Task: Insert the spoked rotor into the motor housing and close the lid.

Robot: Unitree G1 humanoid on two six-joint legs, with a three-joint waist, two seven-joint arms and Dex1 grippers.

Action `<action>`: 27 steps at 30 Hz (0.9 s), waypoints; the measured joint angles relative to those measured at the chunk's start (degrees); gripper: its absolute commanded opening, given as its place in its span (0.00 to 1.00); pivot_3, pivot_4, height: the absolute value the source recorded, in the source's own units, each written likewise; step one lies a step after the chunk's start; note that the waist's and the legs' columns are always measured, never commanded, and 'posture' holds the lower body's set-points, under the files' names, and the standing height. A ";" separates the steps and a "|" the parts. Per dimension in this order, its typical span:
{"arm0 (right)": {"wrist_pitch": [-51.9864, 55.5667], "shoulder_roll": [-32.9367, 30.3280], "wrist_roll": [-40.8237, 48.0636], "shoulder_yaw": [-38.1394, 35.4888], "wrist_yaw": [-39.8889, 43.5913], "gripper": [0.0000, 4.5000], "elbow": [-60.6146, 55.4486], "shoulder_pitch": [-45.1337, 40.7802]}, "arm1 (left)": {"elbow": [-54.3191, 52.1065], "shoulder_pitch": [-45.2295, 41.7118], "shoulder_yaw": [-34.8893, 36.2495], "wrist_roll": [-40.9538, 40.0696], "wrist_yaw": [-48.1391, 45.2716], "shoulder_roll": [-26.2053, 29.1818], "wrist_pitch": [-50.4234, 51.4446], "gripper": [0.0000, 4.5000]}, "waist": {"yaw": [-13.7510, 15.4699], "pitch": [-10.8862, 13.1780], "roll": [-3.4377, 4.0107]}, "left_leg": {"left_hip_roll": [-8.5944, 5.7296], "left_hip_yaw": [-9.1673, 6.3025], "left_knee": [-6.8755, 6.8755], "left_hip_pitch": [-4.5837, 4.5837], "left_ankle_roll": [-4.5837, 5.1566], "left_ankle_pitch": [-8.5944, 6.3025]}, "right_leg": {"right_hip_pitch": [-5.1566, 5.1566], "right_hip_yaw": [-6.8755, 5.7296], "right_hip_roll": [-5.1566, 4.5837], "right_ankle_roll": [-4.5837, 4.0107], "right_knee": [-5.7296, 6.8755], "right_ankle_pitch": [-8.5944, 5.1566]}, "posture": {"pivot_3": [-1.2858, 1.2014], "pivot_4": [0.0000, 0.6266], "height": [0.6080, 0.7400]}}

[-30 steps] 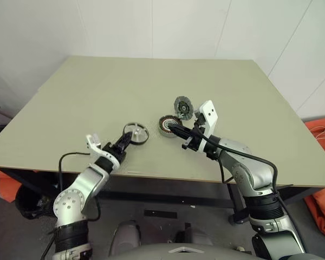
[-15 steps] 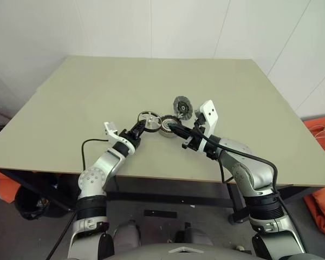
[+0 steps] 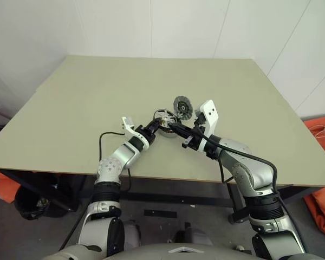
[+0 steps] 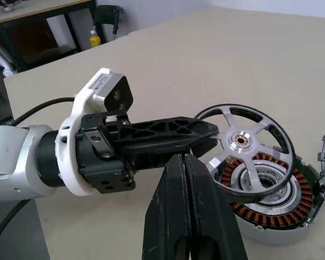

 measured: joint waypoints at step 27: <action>0.01 0.03 0.04 -0.01 -1.08 0.00 -1.50 0.83 | 8.37 -3.90 2.92 8.87 -2.62 -2.76 -2.55 0.26 | 0.14 0.02 -0.01 | -0.01 0.00 -0.01 -0.02 0.07 -0.03 | -0.02 -0.01 -0.03 -0.07 -0.01 0.02 | 0.52 0.00 1.00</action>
